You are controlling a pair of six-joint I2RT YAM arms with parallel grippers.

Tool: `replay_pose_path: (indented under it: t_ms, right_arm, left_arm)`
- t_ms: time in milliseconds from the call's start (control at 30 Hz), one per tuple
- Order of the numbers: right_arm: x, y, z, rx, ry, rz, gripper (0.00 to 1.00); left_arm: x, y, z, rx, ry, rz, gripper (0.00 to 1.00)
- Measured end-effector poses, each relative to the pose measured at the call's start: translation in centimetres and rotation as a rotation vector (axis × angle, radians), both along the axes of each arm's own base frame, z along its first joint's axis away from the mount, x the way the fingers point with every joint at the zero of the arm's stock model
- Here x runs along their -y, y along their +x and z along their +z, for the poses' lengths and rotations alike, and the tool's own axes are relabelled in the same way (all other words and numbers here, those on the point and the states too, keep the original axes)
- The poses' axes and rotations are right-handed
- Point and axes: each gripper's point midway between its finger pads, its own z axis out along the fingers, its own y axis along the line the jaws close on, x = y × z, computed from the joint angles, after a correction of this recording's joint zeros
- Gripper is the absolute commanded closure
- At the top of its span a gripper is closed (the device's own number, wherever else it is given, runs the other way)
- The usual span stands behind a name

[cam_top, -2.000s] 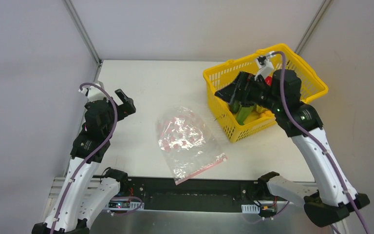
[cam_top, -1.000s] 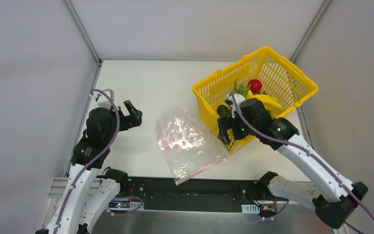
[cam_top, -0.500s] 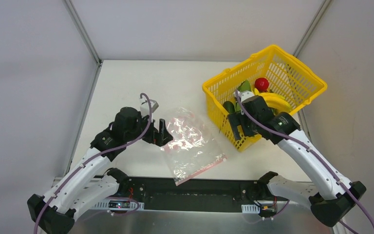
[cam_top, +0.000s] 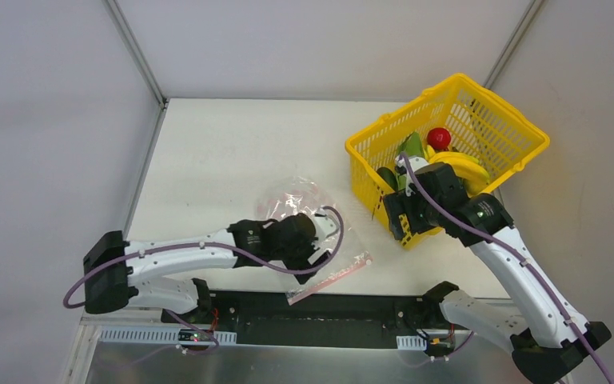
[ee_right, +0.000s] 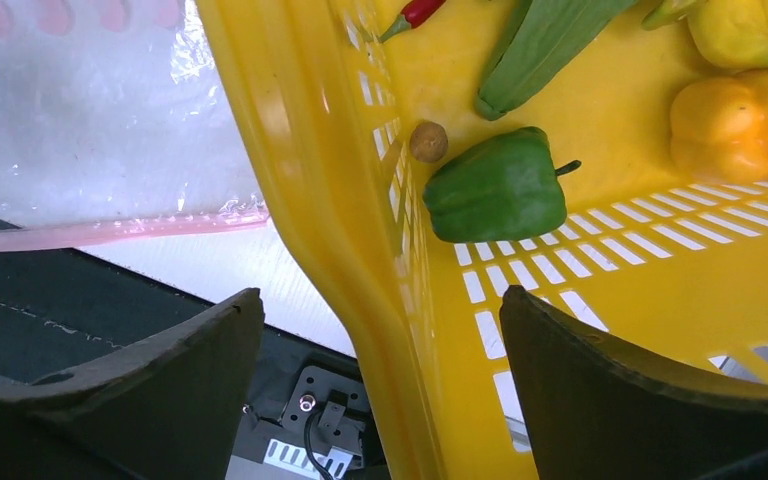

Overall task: Place the food in the zip-top bag and seal the zipper
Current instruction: Pick up the zipper food storage bag at the center of the board.

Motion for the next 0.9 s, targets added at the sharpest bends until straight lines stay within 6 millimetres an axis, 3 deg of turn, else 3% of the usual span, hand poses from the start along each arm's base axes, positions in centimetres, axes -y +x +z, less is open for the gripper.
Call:
replay_pose_path:
  t_ms: [200, 433, 600, 733, 900]
  right_arm:
    - [-0.2, 0.5, 1.7, 0.062, 0.044, -0.027, 0.01]
    - [-0.2, 2.8, 8.0, 0.341, 0.246, -0.171, 0.01]
    - [0.9, 3.5, 11.1, 0.471, 0.349, -0.304, 0.01]
    - [1.5, 3.9, 12.1, 0.518, 0.390, -0.372, 0.01]
    - [2.1, 3.9, 12.3, 0.540, 0.422, -0.430, 0.01]
  left_arm:
    - [3.0, -1.7, -2.5, 0.029, 0.101, -0.083, 0.19]
    - [4.8, -3.0, -4.8, 0.019, 0.140, -0.123, 0.23]
    - [5.4, -3.3, -5.6, 0.026, 0.126, -0.109, 0.25]
    - [5.0, -3.5, -7.0, 0.019, 0.163, -0.105, 0.29]
    - [4.7, -3.8, -8.3, 0.025, 0.207, -0.105, 0.43]
